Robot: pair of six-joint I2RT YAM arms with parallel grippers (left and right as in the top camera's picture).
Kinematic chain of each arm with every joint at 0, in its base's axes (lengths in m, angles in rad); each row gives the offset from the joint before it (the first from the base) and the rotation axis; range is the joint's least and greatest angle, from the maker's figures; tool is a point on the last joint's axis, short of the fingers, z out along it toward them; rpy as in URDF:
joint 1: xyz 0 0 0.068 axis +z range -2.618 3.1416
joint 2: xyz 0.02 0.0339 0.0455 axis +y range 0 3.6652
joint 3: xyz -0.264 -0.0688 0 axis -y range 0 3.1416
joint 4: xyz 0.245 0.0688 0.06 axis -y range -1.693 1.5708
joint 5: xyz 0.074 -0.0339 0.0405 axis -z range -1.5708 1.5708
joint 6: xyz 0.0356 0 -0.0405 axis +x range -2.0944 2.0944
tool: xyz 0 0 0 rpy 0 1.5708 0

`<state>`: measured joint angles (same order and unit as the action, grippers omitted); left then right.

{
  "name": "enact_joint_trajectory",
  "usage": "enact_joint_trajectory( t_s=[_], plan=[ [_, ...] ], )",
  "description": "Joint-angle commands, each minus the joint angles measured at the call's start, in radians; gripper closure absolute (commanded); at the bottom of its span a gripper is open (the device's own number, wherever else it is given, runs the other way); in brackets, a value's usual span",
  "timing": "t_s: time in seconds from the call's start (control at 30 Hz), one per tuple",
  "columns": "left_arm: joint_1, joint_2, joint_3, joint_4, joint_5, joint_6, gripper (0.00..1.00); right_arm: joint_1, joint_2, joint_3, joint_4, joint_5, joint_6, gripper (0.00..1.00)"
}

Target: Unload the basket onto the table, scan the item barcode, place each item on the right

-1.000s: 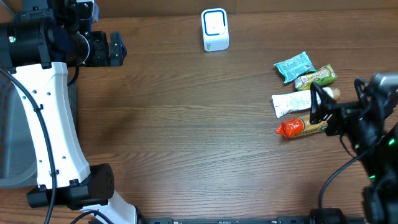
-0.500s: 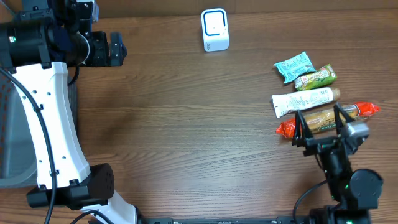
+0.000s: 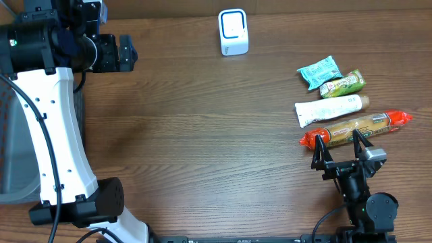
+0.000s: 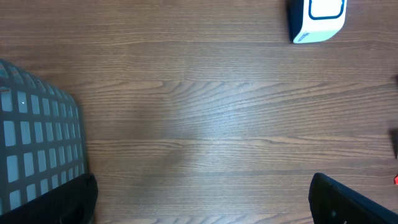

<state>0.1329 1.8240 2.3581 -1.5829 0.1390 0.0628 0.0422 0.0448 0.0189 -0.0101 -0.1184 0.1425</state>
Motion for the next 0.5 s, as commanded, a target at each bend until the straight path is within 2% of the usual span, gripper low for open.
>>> enact_joint_trajectory(
  t_s=[0.0,0.47],
  plan=[
    [0.004,-0.013,0.016,0.001,0.008,0.02,0.01,0.009,-0.038,-0.011,-0.071,0.027,0.007,0.0],
    [0.004,-0.013,0.016,0.002,0.008,0.02,0.0,0.009,-0.042,-0.011,-0.068,0.035,0.007,0.0]
  ],
)
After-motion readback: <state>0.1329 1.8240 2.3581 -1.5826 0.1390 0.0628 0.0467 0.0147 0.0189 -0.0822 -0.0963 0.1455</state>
